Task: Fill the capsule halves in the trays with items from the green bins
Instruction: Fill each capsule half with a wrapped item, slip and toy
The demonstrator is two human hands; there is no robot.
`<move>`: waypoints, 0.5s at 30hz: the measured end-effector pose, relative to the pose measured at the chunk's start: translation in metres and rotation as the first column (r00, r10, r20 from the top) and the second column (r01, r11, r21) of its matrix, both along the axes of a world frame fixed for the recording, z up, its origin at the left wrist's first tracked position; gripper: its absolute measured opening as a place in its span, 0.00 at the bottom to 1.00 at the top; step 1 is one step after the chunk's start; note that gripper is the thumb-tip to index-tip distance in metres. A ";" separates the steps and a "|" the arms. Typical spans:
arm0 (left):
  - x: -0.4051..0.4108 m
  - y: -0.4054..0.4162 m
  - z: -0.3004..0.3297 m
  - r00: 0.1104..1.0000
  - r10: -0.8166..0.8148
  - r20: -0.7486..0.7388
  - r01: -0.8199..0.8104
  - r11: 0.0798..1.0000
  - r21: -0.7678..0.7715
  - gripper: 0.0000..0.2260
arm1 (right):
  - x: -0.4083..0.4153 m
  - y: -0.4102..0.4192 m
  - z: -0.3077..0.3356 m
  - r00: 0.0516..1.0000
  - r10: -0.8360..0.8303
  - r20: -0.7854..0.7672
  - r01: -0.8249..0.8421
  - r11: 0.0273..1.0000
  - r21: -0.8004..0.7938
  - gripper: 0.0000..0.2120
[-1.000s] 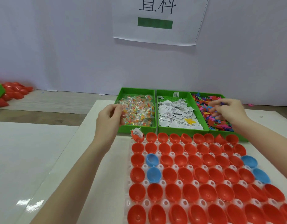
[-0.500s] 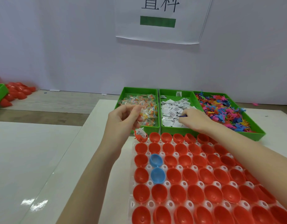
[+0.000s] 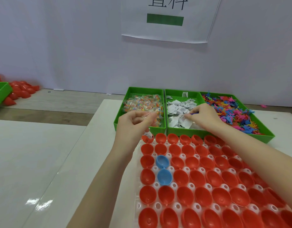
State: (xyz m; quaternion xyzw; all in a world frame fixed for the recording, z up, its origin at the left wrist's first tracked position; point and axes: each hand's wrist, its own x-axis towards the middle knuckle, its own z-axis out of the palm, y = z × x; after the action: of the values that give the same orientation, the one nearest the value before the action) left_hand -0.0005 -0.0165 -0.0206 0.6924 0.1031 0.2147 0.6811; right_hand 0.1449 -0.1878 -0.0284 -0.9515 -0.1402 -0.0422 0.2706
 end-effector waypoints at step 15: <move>0.002 0.000 -0.006 0.998 0.037 -0.055 -0.036 0.999 0.025 0.08 | 0.004 -0.015 -0.001 0.998 0.056 0.031 -0.046 0.966 -0.254 0.12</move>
State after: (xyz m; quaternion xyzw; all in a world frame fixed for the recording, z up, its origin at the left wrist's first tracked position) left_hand 0.0016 -0.0162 -0.0264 0.7042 0.1318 0.2092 0.6656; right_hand 0.1484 -0.2028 -0.0295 -0.9734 -0.1739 -0.0350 0.1450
